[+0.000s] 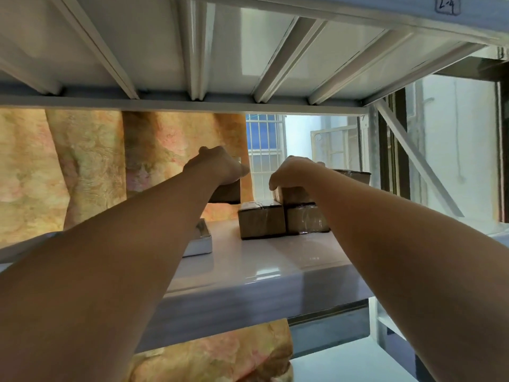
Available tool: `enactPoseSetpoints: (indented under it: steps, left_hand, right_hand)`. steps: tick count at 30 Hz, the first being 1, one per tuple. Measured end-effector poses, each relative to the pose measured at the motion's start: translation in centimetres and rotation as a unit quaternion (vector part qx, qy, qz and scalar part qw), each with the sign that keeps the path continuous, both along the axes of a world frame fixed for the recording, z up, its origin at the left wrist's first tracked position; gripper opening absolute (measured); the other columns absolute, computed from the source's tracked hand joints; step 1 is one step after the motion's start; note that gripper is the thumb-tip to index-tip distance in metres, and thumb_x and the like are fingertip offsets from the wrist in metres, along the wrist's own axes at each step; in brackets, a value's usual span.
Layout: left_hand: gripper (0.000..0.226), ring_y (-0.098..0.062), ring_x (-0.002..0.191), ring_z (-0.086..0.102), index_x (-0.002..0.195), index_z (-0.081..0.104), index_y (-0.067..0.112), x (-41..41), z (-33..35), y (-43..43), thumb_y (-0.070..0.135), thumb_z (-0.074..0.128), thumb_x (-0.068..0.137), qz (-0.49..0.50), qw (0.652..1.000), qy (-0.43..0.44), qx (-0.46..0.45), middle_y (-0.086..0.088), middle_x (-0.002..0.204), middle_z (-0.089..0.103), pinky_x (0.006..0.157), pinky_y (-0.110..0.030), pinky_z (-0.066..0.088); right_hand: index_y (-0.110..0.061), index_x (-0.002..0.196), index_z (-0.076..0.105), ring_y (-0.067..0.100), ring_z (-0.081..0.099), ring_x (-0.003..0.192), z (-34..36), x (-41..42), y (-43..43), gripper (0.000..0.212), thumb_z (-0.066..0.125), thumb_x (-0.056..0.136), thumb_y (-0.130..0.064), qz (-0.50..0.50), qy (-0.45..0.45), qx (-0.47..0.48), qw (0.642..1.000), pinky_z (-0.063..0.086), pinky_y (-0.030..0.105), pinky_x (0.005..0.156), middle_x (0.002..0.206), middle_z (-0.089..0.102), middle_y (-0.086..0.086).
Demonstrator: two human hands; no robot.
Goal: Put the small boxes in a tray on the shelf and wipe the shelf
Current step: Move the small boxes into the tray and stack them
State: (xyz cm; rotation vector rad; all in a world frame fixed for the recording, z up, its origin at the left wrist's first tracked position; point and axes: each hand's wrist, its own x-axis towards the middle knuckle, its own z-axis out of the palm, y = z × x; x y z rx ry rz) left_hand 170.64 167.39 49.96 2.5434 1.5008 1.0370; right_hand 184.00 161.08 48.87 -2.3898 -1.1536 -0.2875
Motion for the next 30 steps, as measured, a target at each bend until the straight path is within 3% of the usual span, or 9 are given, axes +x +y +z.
enactPoseSetpoints:
  steps: [4,6,9,14,17,21,25,30]
  left_hand:
    - [0.055,-0.027,0.094,0.054,0.121,0.052,0.012,-1.0,-0.1,-0.1,0.051,0.055,0.082,-0.018,1.000,-0.010,0.004,-0.007,0.104,0.054,0.075,-0.032,0.042]
    - [0.047,-0.026,0.089,0.055,0.110,0.053,0.012,-1.4,-0.1,-0.2,0.050,0.055,0.082,-0.022,1.000,-0.010,-0.001,-0.007,0.097,0.054,0.073,-0.031,0.041]
    - [0.040,-0.025,0.085,0.054,0.097,0.049,0.013,-2.0,-0.1,-0.1,0.050,0.056,0.083,-0.030,0.999,-0.020,-0.017,-0.007,0.094,0.054,0.071,-0.031,0.040]
    - [0.043,-0.023,0.072,0.052,0.095,0.050,0.012,-4.6,0.1,0.6,0.053,0.055,0.084,-0.014,0.998,-0.047,-0.030,-0.005,0.078,0.051,0.064,-0.030,0.038]
    - [0.046,-0.025,0.075,0.053,0.096,0.049,0.010,-7.0,0.1,1.0,0.053,0.057,0.084,0.006,0.999,-0.041,-0.025,-0.009,0.091,0.054,0.064,-0.030,0.039]
    - [0.055,-0.026,0.086,0.049,0.118,0.052,0.008,-11.1,0.0,1.8,0.049,0.061,0.083,0.034,0.998,-0.043,-0.019,-0.013,0.114,0.056,0.069,-0.029,0.039]
    - [0.041,-0.026,0.087,0.049,0.110,0.049,0.012,-15.2,-0.1,2.2,0.043,0.058,0.086,0.064,0.998,-0.016,-0.021,-0.010,0.102,0.050,0.070,-0.030,0.038]
    - [0.040,-0.026,0.089,0.052,0.100,0.047,0.011,-19.1,-0.2,2.9,0.044,0.062,0.082,0.087,0.994,-0.035,-0.064,-0.011,0.103,0.053,0.071,-0.033,0.038]
  right_hand:
    - [-0.015,0.120,0.050,0.030,0.055,0.104,-0.3,-0.2,-0.3,0.050,0.062,0.076,-0.034,-0.008,-0.042,0.027,0.999,0.047,0.041,0.093,0.114,0.056,0.007]
    - [-0.018,0.110,0.054,0.032,0.053,0.108,-0.5,-0.5,-0.2,0.042,0.065,0.075,-0.037,-0.007,-0.070,0.076,0.995,0.045,0.041,0.092,0.117,0.054,0.006]
    - [-0.018,0.115,0.057,0.033,0.049,0.115,-0.5,-1.7,0.4,0.049,0.066,0.075,-0.047,0.015,-0.099,0.139,0.985,0.041,0.043,0.093,0.123,0.048,0.008]
    - [-0.018,0.110,0.060,0.034,0.048,0.116,0.1,-5.2,1.8,0.050,0.063,0.075,-0.054,0.064,-0.105,0.180,0.976,0.043,0.043,0.093,0.122,0.049,0.008]
    - [-0.016,0.108,0.062,0.033,0.055,0.109,0.0,-7.8,3.0,0.052,0.063,0.075,-0.056,0.095,-0.086,0.177,0.976,0.047,0.043,0.091,0.115,0.055,0.007]
    - [-0.015,0.095,0.061,0.031,0.061,0.097,-0.8,-11.7,4.8,0.048,0.064,0.073,-0.057,0.155,-0.039,0.176,0.971,0.051,0.042,0.086,0.104,0.063,0.008]
    - [-0.017,0.091,0.055,0.032,0.058,0.100,-1.2,-15.6,5.9,0.041,0.063,0.072,-0.052,0.188,-0.015,0.161,0.969,0.050,0.041,0.087,0.107,0.061,0.008]
    - [-0.017,0.093,0.049,0.034,0.057,0.104,-0.9,-18.7,6.4,0.037,0.063,0.076,-0.046,0.217,-0.009,0.153,0.964,0.049,0.039,0.084,0.106,0.060,0.009]
